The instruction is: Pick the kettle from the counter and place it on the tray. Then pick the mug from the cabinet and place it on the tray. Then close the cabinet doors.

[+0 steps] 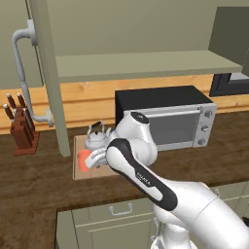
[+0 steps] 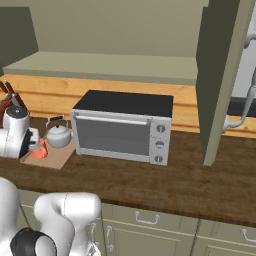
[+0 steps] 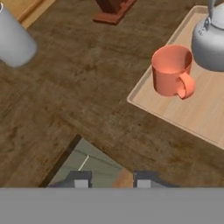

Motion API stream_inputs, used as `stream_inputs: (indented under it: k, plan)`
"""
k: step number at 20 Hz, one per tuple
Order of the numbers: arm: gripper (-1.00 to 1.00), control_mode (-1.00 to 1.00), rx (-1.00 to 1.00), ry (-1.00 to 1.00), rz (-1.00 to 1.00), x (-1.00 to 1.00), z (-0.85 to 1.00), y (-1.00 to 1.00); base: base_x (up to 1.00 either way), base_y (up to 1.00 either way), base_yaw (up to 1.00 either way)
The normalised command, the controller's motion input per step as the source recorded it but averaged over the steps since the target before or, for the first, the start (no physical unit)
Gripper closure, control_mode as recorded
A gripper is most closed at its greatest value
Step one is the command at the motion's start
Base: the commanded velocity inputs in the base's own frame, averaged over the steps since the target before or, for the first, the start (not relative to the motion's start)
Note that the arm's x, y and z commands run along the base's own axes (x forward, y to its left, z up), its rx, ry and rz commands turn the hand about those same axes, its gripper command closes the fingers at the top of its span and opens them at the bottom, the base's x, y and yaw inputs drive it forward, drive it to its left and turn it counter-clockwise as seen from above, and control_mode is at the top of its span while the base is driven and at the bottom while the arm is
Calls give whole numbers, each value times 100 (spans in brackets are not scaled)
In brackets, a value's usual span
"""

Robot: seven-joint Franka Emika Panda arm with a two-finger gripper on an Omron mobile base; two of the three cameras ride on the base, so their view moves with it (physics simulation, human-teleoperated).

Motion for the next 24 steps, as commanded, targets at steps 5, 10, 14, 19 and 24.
stream_inputs:
  k: [5,10,14,19,24]
  plan:
    - [100,-100,-10,-15,-1,-52,49,9,0,0,0]
    - [100,-100,-25,-27,-7,-77,13,1,0,0,0]
    - [100,-100,-20,-43,0,-67,40,3,0,0,0]
    - [100,-100,-26,-37,5,-56,56,1,0,0,0]
    - [100,-100,-19,-24,11,-32,59,27,0,0,0]
